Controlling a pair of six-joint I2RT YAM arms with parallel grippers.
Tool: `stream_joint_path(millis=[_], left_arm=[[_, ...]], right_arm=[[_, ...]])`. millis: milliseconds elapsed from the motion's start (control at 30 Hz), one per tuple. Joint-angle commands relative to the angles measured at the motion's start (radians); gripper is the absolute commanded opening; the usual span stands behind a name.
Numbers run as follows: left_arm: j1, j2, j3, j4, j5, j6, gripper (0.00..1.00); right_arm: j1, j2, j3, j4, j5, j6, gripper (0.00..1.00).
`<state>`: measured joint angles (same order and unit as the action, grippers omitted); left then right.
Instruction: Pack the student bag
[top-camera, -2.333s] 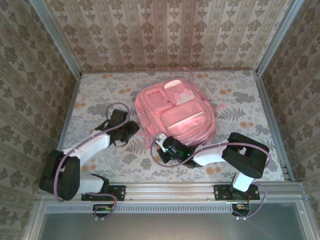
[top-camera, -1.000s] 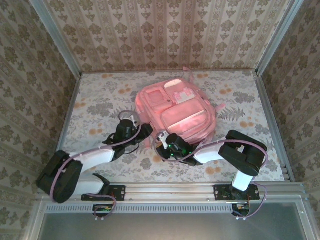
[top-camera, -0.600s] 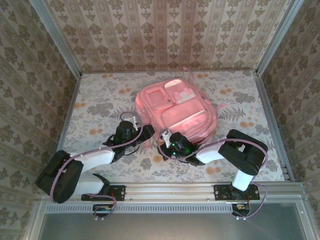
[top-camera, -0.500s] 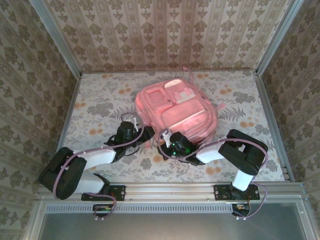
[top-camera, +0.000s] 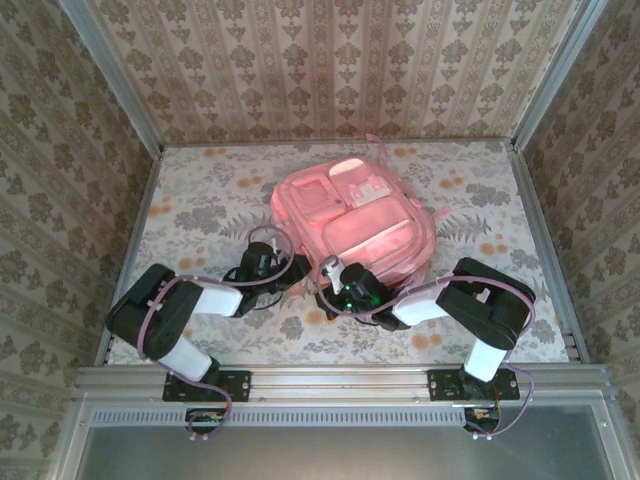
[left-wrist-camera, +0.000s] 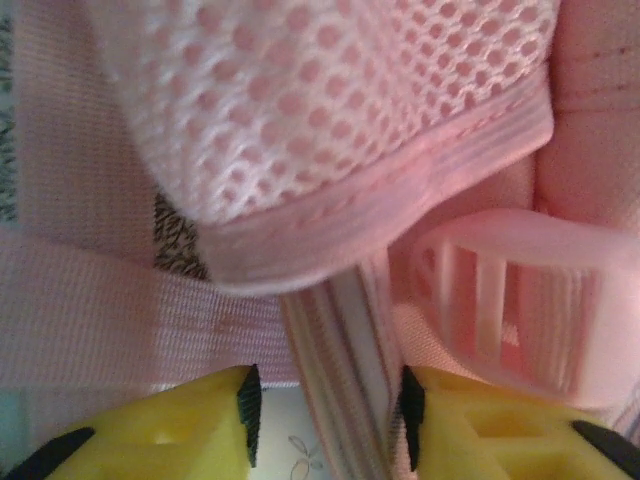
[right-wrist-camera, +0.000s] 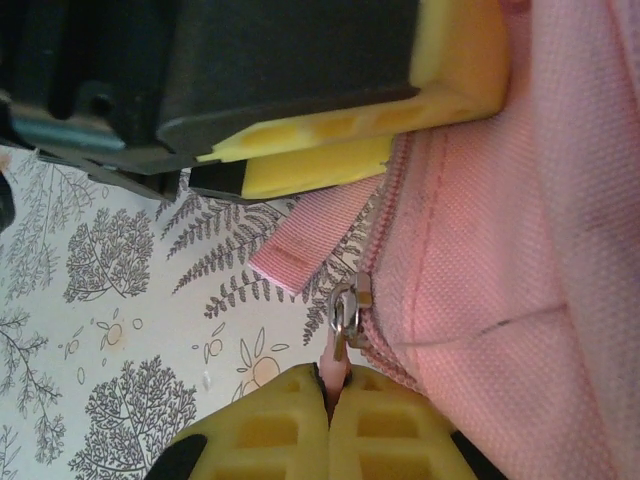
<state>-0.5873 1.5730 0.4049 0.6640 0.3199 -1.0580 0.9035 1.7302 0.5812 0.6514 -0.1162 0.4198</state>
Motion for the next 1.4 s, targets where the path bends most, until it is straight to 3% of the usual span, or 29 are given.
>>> stream_joint_path(millis=[0, 133, 400, 667, 967, 1167, 1367], left_arm=[[0.007, 0.068, 0.054, 0.070, 0.017, -0.010, 0.36], [0.028, 0.144, 0.072, 0.147, 0.025, -0.054, 0.18], [0.108, 0.233, 0.052, 0.294, 0.064, -0.135, 0.03], [0.125, 0.198, 0.023, 0.285, 0.062, -0.119, 0.02], [0.099, 0.151, 0.035, 0.231, 0.061, -0.088, 0.02], [0.111, -0.009, 0.050, 0.005, 0.005, 0.025, 0.00], [0.110, -0.144, 0.101, -0.208, -0.058, 0.132, 0.00]], right_arm=[[-0.008, 0.005, 0.019, -0.009, -0.005, 0.015, 0.00], [0.002, -0.016, 0.029, -0.099, 0.049, 0.016, 0.00], [0.022, -0.099, 0.051, -0.382, 0.152, 0.027, 0.00], [0.023, -0.197, 0.014, -0.555, 0.213, 0.032, 0.00], [0.024, -0.239, 0.037, -0.592, 0.131, 0.037, 0.00], [0.023, -0.282, 0.053, -0.722, 0.135, 0.031, 0.00], [0.023, -0.333, 0.004, -0.721, 0.118, 0.037, 0.00]])
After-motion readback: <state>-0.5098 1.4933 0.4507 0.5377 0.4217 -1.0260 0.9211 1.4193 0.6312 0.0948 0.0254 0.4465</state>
